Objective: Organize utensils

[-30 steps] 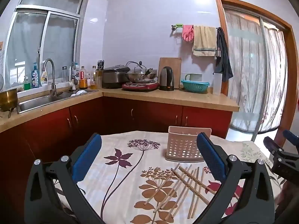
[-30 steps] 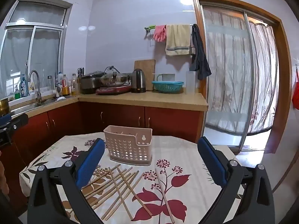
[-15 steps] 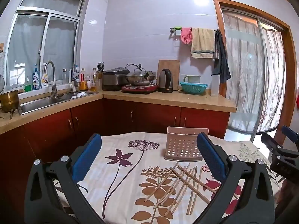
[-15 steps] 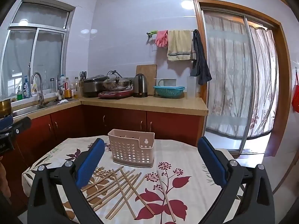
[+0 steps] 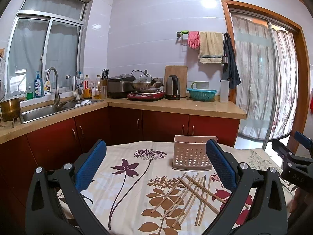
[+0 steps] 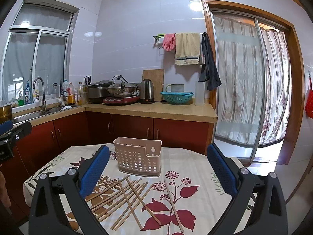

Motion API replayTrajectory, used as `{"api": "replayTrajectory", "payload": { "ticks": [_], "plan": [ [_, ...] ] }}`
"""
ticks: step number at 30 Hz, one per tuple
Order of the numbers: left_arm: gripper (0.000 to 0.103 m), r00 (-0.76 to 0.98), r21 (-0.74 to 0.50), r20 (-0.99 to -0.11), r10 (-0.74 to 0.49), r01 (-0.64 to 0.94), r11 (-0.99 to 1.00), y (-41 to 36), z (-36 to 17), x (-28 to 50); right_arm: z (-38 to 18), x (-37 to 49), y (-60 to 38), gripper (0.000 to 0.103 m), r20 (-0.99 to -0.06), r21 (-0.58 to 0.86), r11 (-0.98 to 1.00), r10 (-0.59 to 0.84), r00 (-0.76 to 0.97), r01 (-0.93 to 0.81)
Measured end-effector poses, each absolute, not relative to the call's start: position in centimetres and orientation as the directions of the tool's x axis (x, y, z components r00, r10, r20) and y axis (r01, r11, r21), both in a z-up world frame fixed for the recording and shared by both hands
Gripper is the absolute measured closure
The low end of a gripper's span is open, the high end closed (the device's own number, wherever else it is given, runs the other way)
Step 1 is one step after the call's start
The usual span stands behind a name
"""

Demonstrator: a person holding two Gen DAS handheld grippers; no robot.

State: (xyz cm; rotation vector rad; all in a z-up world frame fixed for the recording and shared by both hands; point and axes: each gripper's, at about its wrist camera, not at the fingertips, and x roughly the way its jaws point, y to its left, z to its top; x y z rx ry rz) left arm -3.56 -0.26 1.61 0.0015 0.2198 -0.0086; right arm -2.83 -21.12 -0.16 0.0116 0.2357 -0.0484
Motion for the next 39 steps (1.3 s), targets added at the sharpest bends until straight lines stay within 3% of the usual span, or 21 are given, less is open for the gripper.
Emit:
{"api": "replayTrajectory", "payload": {
  "ticks": [39],
  "plan": [
    [0.004,0.977,0.009,-0.214,-0.002,0.004,1.000,-0.4,1.7,-3.5,-0.1,-2.9,-21.3,0.006,-0.231,0.008,0.999,-0.046,0.972,0.049]
  ]
}}
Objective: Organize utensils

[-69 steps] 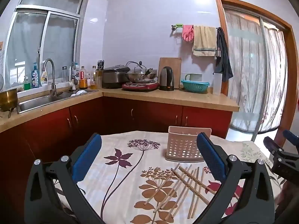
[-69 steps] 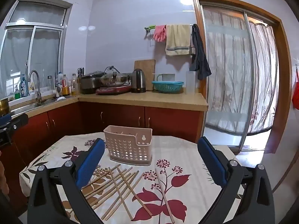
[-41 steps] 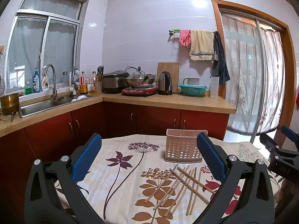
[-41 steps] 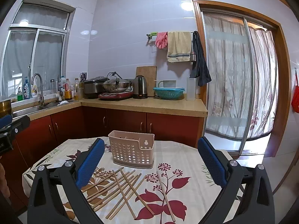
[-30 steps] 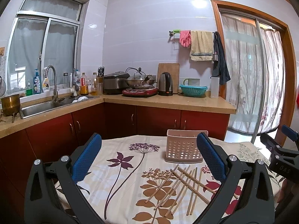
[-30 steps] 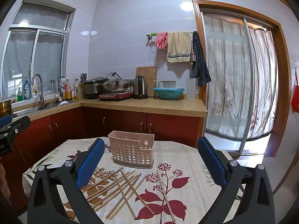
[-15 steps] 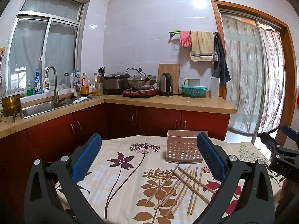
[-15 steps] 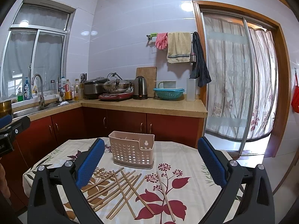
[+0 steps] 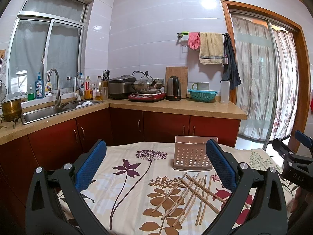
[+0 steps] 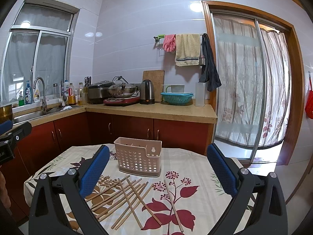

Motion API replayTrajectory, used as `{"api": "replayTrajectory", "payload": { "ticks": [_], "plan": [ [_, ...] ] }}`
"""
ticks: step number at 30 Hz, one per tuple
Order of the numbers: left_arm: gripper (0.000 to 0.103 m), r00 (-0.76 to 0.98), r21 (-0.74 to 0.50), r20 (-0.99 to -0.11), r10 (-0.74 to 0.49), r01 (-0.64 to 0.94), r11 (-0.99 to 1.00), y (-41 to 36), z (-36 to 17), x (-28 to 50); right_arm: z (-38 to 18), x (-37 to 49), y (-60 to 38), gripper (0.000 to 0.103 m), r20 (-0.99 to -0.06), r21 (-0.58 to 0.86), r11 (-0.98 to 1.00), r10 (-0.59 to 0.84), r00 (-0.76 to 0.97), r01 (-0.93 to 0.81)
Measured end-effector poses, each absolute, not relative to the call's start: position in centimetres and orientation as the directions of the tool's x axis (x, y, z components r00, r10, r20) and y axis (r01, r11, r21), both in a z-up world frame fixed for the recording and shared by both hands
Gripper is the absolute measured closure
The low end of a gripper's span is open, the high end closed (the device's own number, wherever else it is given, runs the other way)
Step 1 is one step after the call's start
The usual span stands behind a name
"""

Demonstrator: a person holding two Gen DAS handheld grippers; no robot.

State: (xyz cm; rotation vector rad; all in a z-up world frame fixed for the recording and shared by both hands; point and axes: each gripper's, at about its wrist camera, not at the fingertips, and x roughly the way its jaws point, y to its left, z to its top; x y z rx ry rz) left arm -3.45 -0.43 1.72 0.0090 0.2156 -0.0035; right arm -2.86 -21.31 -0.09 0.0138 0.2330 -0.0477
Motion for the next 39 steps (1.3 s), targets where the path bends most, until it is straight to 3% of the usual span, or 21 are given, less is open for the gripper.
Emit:
{"api": "replayTrajectory", "payload": {
  "ticks": [29,39],
  "plan": [
    [0.004,0.977,0.011,-0.215,-0.001,0.004,1.000,-0.5,1.6,-3.5,-0.2,-2.8,-21.1,0.006,-0.233,0.004,0.999,-0.044,0.971,0.047],
    [0.004,0.954,0.011,-0.300,-0.015,0.019,1.000,0.1,-1.5,-0.7,-2.8,-1.7,-21.4,0.006,-0.289,0.017,1.000,0.012,0.957,-0.008]
  ]
}}
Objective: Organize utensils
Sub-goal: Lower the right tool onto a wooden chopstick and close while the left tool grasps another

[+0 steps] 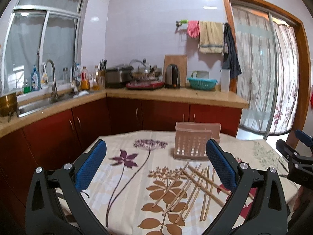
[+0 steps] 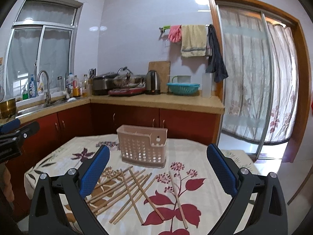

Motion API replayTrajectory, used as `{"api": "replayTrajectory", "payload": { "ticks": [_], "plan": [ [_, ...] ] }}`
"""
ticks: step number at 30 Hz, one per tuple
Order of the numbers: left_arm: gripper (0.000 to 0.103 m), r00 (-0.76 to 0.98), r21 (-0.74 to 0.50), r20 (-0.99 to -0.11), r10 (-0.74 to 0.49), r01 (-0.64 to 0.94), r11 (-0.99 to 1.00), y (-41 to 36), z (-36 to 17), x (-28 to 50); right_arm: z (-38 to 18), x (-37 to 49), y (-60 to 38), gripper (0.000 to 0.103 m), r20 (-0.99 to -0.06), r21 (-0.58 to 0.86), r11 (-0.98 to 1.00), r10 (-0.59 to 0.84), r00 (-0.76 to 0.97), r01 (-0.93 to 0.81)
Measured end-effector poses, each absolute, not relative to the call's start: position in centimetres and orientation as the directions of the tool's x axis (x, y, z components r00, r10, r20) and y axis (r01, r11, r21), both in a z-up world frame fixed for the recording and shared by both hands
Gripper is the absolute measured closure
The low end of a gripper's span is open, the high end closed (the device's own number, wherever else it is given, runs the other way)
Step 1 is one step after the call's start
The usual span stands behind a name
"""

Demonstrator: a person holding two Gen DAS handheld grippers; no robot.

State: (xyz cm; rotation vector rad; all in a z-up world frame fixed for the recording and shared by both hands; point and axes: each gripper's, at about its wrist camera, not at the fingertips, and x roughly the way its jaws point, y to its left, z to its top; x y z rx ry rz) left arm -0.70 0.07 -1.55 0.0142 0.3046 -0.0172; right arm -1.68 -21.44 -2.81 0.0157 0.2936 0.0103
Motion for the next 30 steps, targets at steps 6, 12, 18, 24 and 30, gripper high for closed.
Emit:
{"api": "replayTrajectory", "payload": {
  "ticks": [6,12,18,24,30],
  "plan": [
    [0.004,0.931,0.029,-0.366,0.001,0.011,1.000,0.0,-5.7,1.8,-8.4,0.2,-21.7,0.006,-0.351,0.005,0.998,0.061,0.935,-0.063],
    [0.004,0.913,0.057,-0.408,0.021,0.002,0.998,0.4,-10.2,3.5,-14.1,0.9,-21.6,0.012,-0.404,0.018,0.992,0.121,0.907,-0.124],
    [0.005,0.889,0.060,-0.457,0.029,-0.002,0.998,0.9,-13.8,5.0,-17.7,2.0,-21.0,0.049,-0.474,0.055,0.975,0.215,0.854,-0.215],
    [0.009,0.872,0.078,-0.489,0.038,0.001,0.997,1.1,-16.1,6.2,-20.4,2.9,-20.2,0.065,-0.509,0.041,0.962,0.252,0.823,-0.270],
    [0.011,0.855,0.083,-0.517,0.035,0.009,0.997,1.2,-17.7,6.9,-21.8,3.3,-19.7,0.074,-0.532,0.029,0.956,0.262,0.805,-0.293]
  ]
}}
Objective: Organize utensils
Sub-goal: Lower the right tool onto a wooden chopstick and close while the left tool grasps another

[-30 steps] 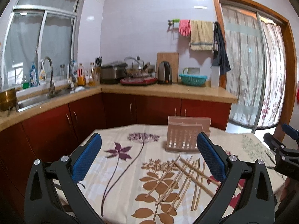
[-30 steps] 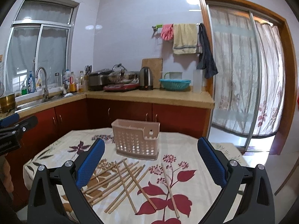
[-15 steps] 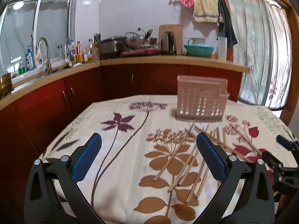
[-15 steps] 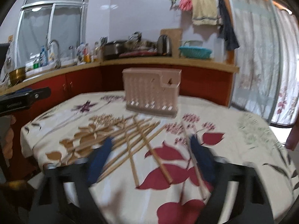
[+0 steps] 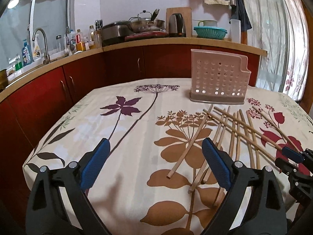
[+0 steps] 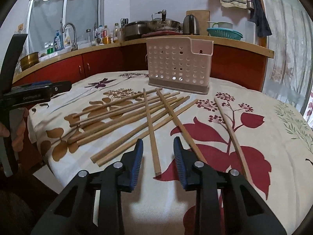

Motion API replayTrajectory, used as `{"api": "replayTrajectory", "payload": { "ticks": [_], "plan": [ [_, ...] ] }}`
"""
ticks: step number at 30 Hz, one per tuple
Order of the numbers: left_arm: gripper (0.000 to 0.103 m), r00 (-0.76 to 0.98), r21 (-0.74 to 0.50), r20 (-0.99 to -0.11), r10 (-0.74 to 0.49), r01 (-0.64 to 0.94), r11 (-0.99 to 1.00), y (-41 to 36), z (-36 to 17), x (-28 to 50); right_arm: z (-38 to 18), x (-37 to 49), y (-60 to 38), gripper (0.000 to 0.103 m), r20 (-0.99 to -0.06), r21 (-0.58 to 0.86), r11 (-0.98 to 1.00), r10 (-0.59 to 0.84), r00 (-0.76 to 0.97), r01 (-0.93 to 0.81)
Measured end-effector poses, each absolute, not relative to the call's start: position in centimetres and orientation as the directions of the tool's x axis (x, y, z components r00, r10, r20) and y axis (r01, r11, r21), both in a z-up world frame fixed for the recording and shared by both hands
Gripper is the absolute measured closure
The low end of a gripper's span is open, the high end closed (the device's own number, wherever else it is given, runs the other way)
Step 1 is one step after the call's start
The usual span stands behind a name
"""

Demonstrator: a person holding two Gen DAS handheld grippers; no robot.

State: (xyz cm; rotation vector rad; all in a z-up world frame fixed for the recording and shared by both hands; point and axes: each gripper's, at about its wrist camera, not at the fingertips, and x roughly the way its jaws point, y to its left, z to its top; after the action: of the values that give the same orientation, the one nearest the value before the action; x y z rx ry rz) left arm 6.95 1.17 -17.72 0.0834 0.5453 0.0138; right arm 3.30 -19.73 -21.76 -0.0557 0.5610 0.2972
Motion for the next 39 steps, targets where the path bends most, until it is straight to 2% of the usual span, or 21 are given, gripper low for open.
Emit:
{"api": "replayTrajectory", "payload": {
  "ticks": [9,14,19,24,26,28,30,33,36,37,38,39],
  "plan": [
    [0.011,0.835,0.098,-0.548,0.043,0.014,0.995,1.3,-19.4,7.8,-23.0,3.9,-19.4,0.092,-0.567,0.035,0.951,0.273,0.777,-0.308],
    [0.011,0.827,0.101,-0.562,0.031,0.031,0.994,1.4,-20.2,8.5,-22.9,3.8,-19.6,0.095,-0.555,0.039,0.955,0.264,0.789,-0.293],
    [0.024,0.816,0.123,-0.578,0.017,0.067,0.990,1.1,-21.1,9.1,-23.0,4.0,-19.8,0.096,-0.561,0.049,0.956,0.267,0.783,-0.290],
    [0.031,0.802,0.137,-0.598,-0.021,0.127,0.982,0.9,-22.0,9.7,-23.0,4.0,-19.8,0.096,-0.559,0.057,0.953,0.277,0.781,-0.297],
    [0.037,0.790,0.140,-0.611,-0.035,0.152,0.979,0.8,-22.5,10.0,-22.9,4.0,-19.8,0.096,-0.558,0.059,0.953,0.278,0.782,-0.297],
    [0.051,0.774,0.132,-0.631,-0.057,0.180,0.975,0.7,-22.9,10.2,-22.9,4.0,-19.9,0.096,-0.557,0.063,0.953,0.280,0.782,-0.296],
    [0.058,0.771,0.124,-0.631,-0.081,0.204,0.971,0.6,-22.9,10.2,-22.9,4.1,-19.9,0.096,-0.557,0.067,0.953,0.281,0.782,-0.295],
    [0.074,0.758,0.073,-0.639,-0.130,0.227,0.971,0.7,-23.0,10.2,-22.9,4.1,-20.0,0.096,-0.558,0.079,0.953,0.284,0.779,-0.291],
    [0.078,0.760,0.059,-0.636,-0.131,0.218,0.974,0.7,-23.2,9.8,-23.0,4.2,-20.2,0.096,-0.560,0.087,0.955,0.283,0.779,-0.285],
    [0.082,0.762,0.057,-0.634,-0.132,0.216,0.975,0.8,-23.1,9.6,-23.0,4.2,-20.2,0.096,-0.559,0.089,0.955,0.282,0.779,-0.282],
    [0.091,0.763,0.048,-0.631,-0.139,0.217,0.975,0.8,-23.1,9.5,-23.0,4.3,-20.3,0.096,-0.560,0.091,0.956,0.281,0.780,-0.279],
    [0.093,0.756,0.026,-0.634,-0.164,0.233,0.972,0.9,-23.1,9.3,-23.0,4.3,-20.3,0.096,-0.560,0.093,0.956,0.281,0.780,-0.278]
  ]
}}
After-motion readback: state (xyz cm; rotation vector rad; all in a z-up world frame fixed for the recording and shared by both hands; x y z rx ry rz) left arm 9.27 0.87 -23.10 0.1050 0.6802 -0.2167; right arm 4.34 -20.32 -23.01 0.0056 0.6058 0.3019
